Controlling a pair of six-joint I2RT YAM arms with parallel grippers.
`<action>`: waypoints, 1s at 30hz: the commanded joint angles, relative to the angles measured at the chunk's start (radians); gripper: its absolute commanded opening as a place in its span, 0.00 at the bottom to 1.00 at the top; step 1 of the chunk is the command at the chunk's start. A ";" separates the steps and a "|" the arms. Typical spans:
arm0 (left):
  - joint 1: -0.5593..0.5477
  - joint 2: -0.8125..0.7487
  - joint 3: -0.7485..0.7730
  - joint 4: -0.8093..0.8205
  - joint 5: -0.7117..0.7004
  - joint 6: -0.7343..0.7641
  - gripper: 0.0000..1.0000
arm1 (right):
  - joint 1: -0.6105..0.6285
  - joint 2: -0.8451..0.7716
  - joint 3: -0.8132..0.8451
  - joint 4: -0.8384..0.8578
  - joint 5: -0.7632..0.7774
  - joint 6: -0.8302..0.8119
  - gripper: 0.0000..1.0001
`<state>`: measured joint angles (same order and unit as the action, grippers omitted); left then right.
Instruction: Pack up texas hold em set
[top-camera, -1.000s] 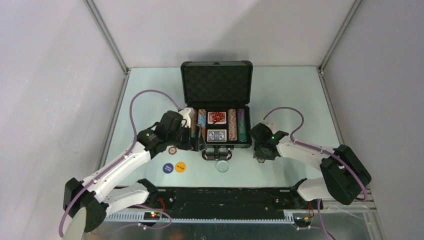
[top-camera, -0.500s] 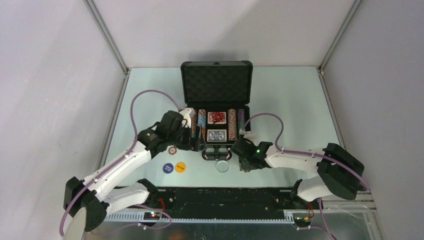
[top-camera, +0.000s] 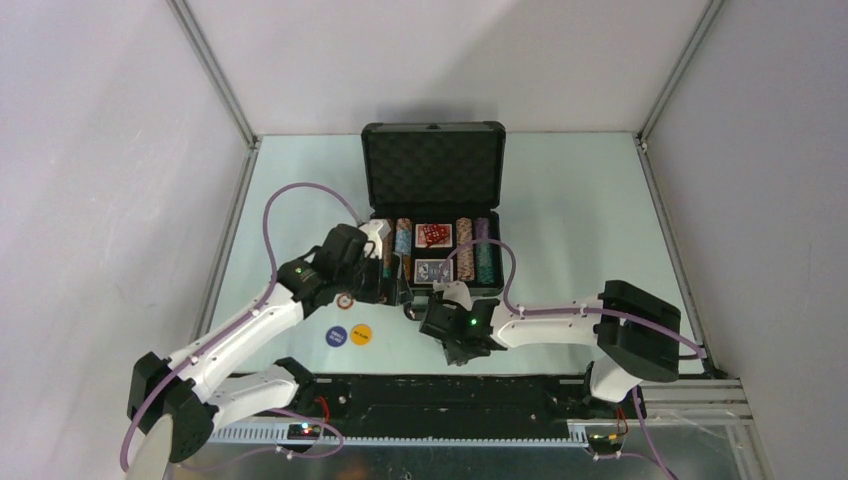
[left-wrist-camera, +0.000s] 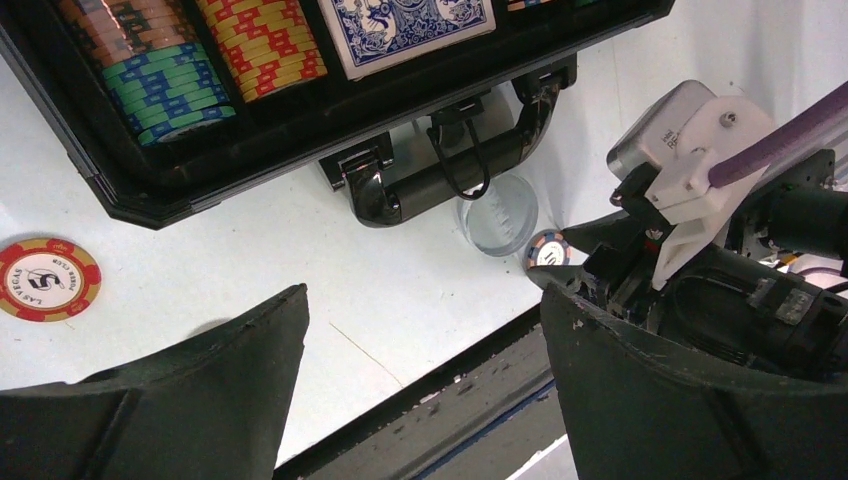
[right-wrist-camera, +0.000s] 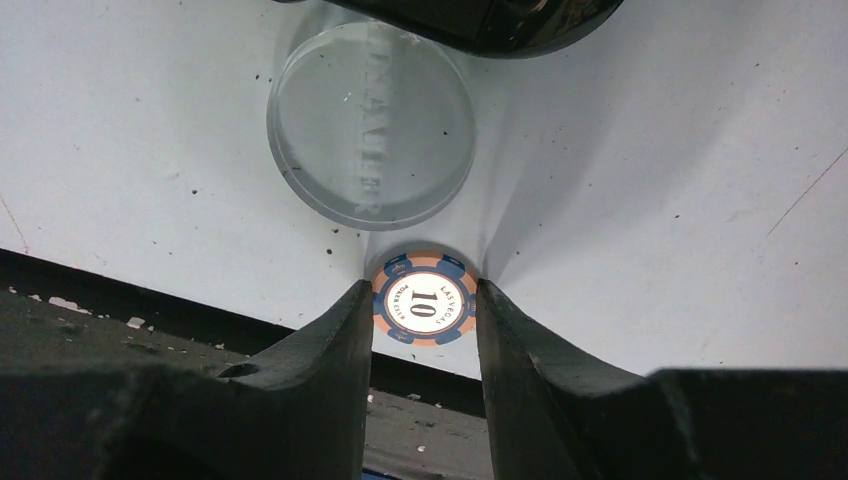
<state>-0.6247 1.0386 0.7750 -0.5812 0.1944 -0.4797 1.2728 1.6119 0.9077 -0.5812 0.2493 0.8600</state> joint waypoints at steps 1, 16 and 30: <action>-0.006 -0.011 0.001 0.024 0.000 -0.008 0.91 | 0.010 0.036 -0.024 -0.028 -0.032 0.049 0.41; -0.006 -0.005 -0.017 0.038 -0.011 -0.040 0.91 | 0.004 -0.001 0.100 -0.118 0.072 -0.008 0.42; -0.007 -0.014 -0.043 0.062 0.000 -0.057 0.91 | 0.022 -0.033 0.104 -0.112 0.069 -0.003 0.53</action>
<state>-0.6247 1.0454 0.7334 -0.5480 0.1886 -0.5240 1.2770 1.6115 0.9840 -0.6907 0.2916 0.8551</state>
